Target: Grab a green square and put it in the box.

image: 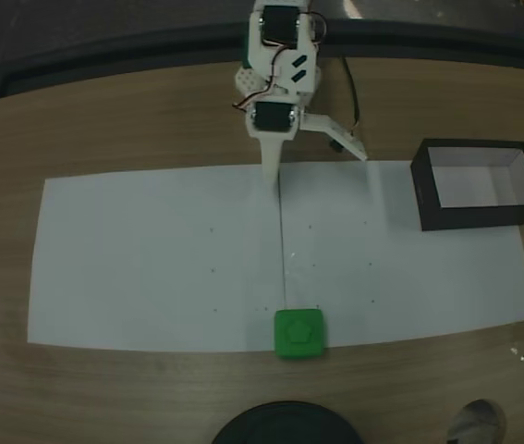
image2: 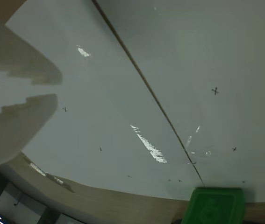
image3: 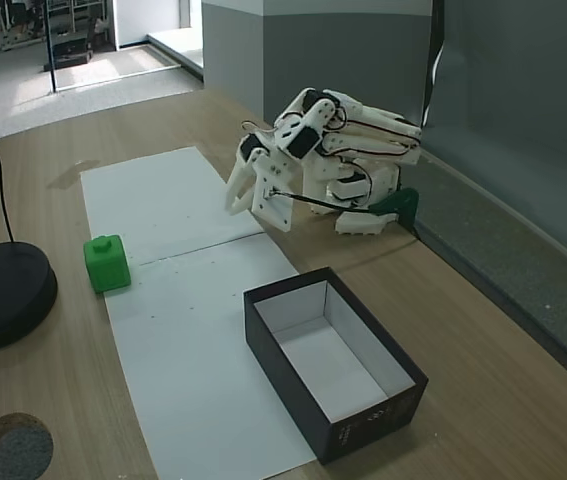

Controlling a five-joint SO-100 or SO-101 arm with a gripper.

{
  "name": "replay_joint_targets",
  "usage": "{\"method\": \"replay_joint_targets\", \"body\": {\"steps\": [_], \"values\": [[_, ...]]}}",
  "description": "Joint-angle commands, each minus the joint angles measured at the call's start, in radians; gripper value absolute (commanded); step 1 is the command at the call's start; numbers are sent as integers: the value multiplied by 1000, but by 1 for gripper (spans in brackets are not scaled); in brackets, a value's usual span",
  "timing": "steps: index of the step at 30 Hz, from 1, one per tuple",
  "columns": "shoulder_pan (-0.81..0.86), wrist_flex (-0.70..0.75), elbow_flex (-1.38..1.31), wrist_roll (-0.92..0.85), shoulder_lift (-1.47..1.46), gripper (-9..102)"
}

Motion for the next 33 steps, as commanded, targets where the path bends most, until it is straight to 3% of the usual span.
{"method": "replay_joint_targets", "body": {"steps": [1, 6, 9, 14, 20, 26, 33], "values": [[8, -149, -8, -51, 25, 0], [-12, -385, -29, -92, 25, 0], [-41, -396, -60, -92, 21, 5], [-74, -290, -83, -100, 6, 24], [-115, -120, -402, -97, -210, 27], [-202, 5, -876, -100, -750, 27], [-184, 199, -1468, -89, -1443, 27]]}}
